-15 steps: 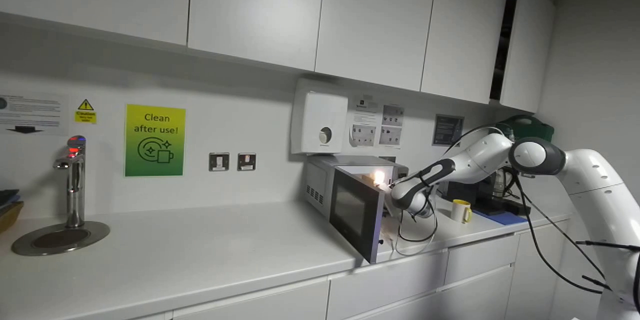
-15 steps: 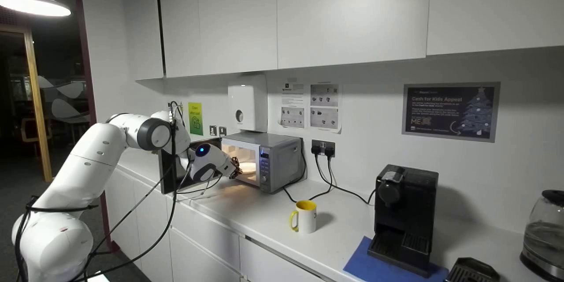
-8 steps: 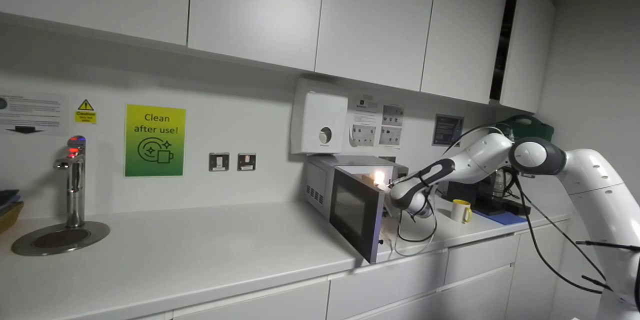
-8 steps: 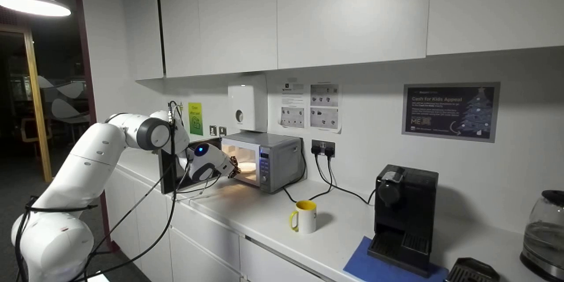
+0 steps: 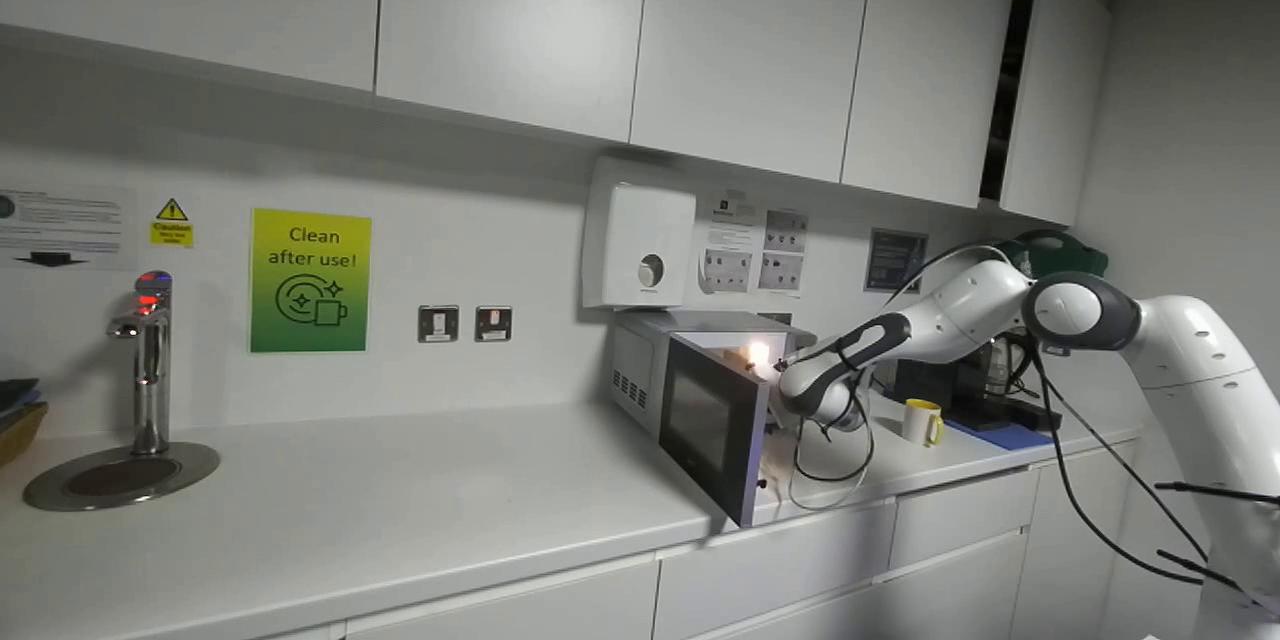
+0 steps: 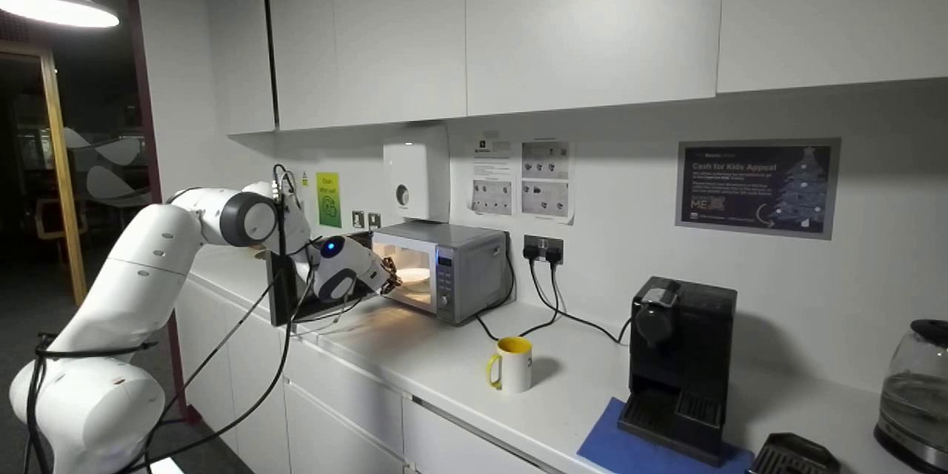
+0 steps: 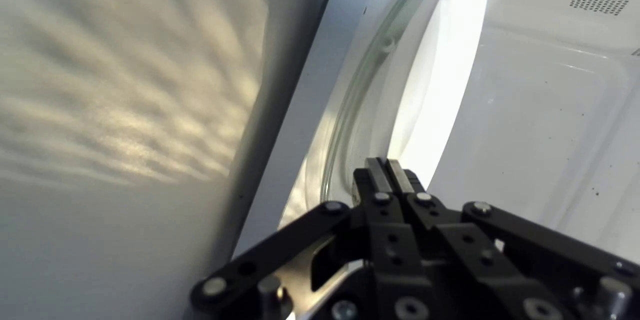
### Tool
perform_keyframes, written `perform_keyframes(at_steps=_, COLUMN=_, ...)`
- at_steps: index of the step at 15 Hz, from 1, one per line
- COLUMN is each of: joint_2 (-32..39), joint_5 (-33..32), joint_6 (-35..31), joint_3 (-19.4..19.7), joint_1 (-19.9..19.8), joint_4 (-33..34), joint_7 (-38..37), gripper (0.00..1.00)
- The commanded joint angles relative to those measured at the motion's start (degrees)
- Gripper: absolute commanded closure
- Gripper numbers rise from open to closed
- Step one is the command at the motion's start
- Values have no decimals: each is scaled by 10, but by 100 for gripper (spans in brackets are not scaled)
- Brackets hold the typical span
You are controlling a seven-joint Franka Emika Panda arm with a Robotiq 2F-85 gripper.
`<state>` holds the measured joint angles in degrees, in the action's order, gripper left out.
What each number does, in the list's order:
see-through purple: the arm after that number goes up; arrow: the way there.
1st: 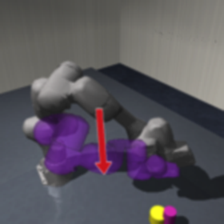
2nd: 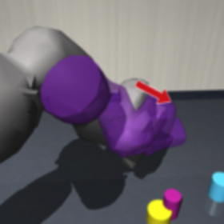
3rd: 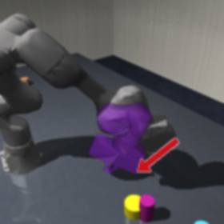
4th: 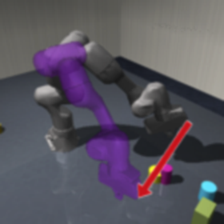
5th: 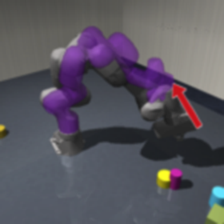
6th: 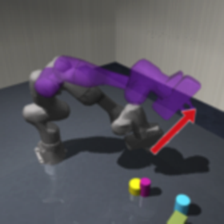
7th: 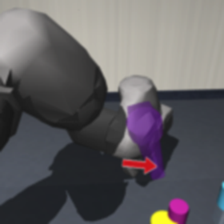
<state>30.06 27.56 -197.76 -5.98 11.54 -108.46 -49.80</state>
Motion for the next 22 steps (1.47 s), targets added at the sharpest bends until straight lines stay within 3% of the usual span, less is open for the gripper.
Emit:
perform_keyframes(at_steps=1, joint_2=-48, joint_5=31, joint_6=-7, joint_3=49, joint_1=48, joint_4=-47, joint_7=4, gripper=99)
perform_keyframes(at_steps=22, joint_2=-127, joint_5=86, joint_6=-7, joint_3=245, joint_1=261, joint_4=-111, joint_7=-48, gripper=99)
